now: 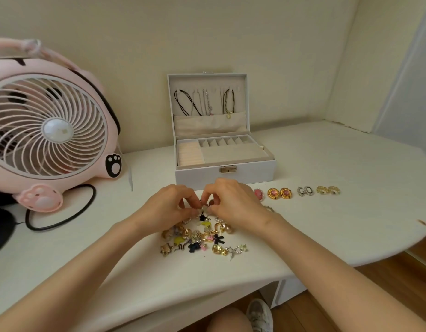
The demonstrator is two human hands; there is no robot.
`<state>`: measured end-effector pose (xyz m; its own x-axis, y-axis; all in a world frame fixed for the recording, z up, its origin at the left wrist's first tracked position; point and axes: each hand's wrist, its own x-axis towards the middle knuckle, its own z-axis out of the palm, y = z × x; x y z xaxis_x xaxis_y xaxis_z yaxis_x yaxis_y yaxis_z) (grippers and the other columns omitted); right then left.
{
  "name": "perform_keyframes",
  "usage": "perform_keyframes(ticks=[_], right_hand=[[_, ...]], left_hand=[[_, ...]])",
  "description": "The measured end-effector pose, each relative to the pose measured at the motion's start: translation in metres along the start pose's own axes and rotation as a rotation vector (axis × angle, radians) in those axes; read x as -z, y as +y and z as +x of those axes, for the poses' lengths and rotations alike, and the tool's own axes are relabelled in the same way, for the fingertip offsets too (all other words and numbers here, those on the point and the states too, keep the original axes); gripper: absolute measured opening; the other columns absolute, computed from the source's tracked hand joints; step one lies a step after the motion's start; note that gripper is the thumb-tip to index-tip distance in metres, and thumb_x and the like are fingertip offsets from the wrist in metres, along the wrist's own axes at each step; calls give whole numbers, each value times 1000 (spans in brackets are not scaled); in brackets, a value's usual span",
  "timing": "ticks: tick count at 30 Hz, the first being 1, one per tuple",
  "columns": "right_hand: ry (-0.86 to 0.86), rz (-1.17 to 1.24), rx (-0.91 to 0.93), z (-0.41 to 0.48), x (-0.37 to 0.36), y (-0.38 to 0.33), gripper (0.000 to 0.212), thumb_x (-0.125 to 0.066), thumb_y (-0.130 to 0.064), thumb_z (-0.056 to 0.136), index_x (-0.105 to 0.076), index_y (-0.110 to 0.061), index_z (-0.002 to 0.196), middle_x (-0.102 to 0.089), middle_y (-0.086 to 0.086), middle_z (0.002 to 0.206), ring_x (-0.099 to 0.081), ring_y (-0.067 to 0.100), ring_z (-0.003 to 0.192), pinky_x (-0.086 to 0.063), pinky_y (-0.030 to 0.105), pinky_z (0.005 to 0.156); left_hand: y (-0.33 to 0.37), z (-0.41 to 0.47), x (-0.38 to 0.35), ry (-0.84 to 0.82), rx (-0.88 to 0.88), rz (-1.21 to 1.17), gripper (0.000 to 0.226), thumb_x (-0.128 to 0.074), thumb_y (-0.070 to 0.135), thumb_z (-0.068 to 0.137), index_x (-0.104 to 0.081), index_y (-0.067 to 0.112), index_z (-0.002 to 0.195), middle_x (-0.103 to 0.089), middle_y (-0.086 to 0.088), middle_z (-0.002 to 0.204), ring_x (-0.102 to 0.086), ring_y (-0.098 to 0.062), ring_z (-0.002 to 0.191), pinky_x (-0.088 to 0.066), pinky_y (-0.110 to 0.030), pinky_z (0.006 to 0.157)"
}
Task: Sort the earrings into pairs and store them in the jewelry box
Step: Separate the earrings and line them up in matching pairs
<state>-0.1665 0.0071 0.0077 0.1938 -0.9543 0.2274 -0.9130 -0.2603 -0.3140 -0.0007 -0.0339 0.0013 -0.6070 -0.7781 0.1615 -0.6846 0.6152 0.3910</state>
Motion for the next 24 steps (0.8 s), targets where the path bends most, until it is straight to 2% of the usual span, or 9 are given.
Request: perform_keyframes(ticks=[3,7,9,11,13,15,18,22,24], right_hand=[[-28,-3,3,4,-3,0,6,-65,-24,85,-67,-24,91,-44,-9,86,-47,10,80,-36,27,69],[-52,-31,4,8,-2,2,2,-64,-24,83,-65,-26,84,-46,-11,87,-53,12,87,-37,27,69],[-33,66,-25,9,3,4,6,-65,-21,80,-61,-26,78,-53,-12,87,-54,9,84,-40,26,70],[-12,230,-53,8,10,5,8,-66,-16,77,-61,-21,76,-61,-8,86,-50,2,70,-39,21,65],[-17,348,-73,6,15,5,11,-66,-10,76,-59,-18,73,-62,-5,84,-47,0,63,-36,16,57],[-29,395,-86,5,16,5,13,-66,-9,75,-58,-17,71,-62,-3,83,-48,1,64,-36,14,56],[-42,406,-98,5,12,7,9,-66,-10,76,-60,-16,75,-65,-2,85,-52,3,66,-40,16,58],[-24,413,-85,7,4,7,11,-67,-12,75,-59,-19,72,-66,-3,82,-58,9,70,-52,32,68],[-17,447,-69,7,3,5,11,-67,-13,78,-59,-19,73,-67,0,83,-59,11,72,-53,34,71]], left_hand=[[1,0,0,-8,2,-15,6,-64,26,85,-66,25,90,-62,11,93,-55,-4,80,-43,-16,70],[0,-2,5,-27,21,0,4,-61,23,86,-65,25,87,-59,14,89,-55,-5,82,-47,-25,76],[-3,-3,7,24,29,-24,5,-60,21,87,-62,26,88,-60,16,89,-54,-4,81,-46,-21,73],[-6,-3,8,91,43,-66,5,-60,20,88,-61,24,90,-62,15,90,-53,-3,80,-41,-14,67],[-7,-3,10,123,49,-88,5,-60,19,88,-61,23,90,-63,13,91,-54,-4,80,-39,-13,66],[-6,-2,9,120,45,-91,5,-60,19,88,-61,23,91,-64,12,92,-54,-5,80,-39,-14,66],[-3,-2,7,92,34,-105,6,-61,19,87,-61,24,91,-64,13,93,-53,-4,80,-39,-13,64],[1,-4,6,67,7,-223,15,-67,22,83,-59,23,96,-64,14,94,-56,-1,79,-41,-10,61],[3,-3,4,77,-6,-252,20,-70,24,80,-58,23,96,-64,13,93,-56,2,78,-42,-9,60]])
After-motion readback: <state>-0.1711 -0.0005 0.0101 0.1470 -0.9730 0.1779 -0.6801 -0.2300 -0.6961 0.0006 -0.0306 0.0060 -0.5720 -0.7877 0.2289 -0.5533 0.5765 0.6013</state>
